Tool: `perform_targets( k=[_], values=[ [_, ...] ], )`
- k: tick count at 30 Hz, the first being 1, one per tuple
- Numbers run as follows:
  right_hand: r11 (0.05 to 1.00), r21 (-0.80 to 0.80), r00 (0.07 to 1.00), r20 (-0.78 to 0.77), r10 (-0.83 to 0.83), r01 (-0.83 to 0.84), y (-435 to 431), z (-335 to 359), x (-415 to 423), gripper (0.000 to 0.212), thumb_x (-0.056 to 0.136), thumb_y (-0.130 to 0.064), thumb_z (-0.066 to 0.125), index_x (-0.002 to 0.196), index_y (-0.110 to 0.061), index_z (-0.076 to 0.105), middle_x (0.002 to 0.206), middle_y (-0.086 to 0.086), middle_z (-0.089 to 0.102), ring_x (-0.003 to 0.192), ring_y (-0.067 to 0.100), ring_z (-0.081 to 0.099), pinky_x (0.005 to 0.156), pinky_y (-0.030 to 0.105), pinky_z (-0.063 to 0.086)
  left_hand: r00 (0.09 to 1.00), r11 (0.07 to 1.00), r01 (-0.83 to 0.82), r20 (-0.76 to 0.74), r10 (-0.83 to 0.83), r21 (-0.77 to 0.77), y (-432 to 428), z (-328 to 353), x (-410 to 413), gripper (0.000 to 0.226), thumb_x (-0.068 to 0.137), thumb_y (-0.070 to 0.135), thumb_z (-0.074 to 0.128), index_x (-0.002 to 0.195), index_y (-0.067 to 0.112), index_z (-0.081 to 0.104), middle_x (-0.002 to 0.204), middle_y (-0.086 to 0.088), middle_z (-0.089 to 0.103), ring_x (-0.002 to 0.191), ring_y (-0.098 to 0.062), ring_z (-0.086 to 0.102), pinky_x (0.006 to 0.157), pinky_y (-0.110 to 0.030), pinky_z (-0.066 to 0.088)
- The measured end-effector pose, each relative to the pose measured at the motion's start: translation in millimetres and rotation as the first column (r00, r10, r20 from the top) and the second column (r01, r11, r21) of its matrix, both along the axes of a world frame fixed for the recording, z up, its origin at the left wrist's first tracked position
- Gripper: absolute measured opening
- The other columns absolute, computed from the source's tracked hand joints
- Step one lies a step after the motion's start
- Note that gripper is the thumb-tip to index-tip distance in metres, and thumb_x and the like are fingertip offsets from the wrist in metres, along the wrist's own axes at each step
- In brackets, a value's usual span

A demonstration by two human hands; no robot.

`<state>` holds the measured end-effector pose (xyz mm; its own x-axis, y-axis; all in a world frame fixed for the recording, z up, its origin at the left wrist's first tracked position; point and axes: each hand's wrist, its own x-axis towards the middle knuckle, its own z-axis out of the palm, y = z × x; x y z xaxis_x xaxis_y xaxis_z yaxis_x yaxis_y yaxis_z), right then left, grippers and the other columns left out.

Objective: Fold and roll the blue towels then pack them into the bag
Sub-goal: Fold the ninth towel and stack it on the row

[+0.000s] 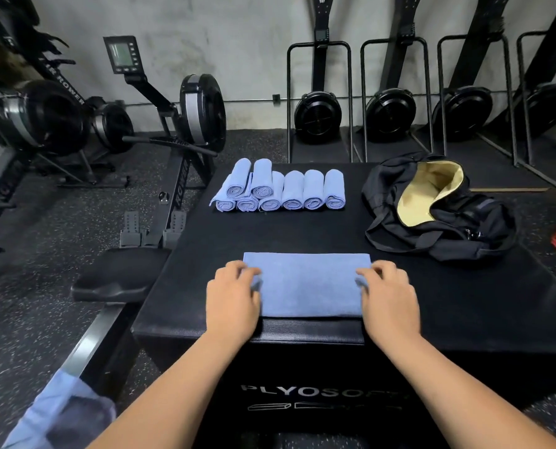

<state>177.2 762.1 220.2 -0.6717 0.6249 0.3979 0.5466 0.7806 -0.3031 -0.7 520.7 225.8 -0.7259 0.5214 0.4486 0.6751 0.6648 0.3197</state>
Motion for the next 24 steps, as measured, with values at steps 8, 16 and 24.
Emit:
perform_targets(
  k=[8,16,24],
  values=[
    [0.947,-0.242,0.816,0.489,0.307,-0.21,-8.7,5.4,-44.0,0.081,0.098,-0.08,0.018,0.166,-0.042,-0.001,0.173,-0.003,-0.02,0.16,0.023,-0.02,0.13,0.044,-0.002,0.955,0.823,0.251,0.266,-0.127,-0.51,41.5,1.3,-1.1,0.077,0.105,0.07,0.021,0.169,0.03,0.002,0.176,0.002,-0.012,0.162,-0.02,-0.013,0.131,-0.043,-0.003],
    [0.977,-0.144,0.837,0.505,0.211,-0.16,-7.2,4.2,-35.1,0.087,0.091,-0.087,0.009,0.165,-0.044,-0.005,0.173,0.006,-0.023,0.158,0.029,-0.023,0.129,0.047,-0.007,0.979,0.833,0.176,0.181,-0.093,-0.525,28.8,-10.0,-10.5,0.097,0.092,0.084,0.005,0.169,0.027,-0.003,0.175,-0.011,-0.016,0.16,-0.028,-0.022,0.131,-0.046,-0.003],
    [0.951,-0.106,0.757,0.582,0.297,-0.291,-4.4,11.7,-44.6,0.077,0.096,-0.073,0.002,0.165,-0.04,-0.008,0.172,0.005,-0.026,0.158,0.03,-0.025,0.129,0.053,-0.002,0.985,0.913,0.1,-0.092,-0.148,-0.396,19.6,-12.0,4.3,0.083,0.104,0.071,0.021,0.165,0.017,0.03,0.17,-0.013,0.031,0.161,-0.032,0.014,0.13,-0.054,0.007]
  ],
)
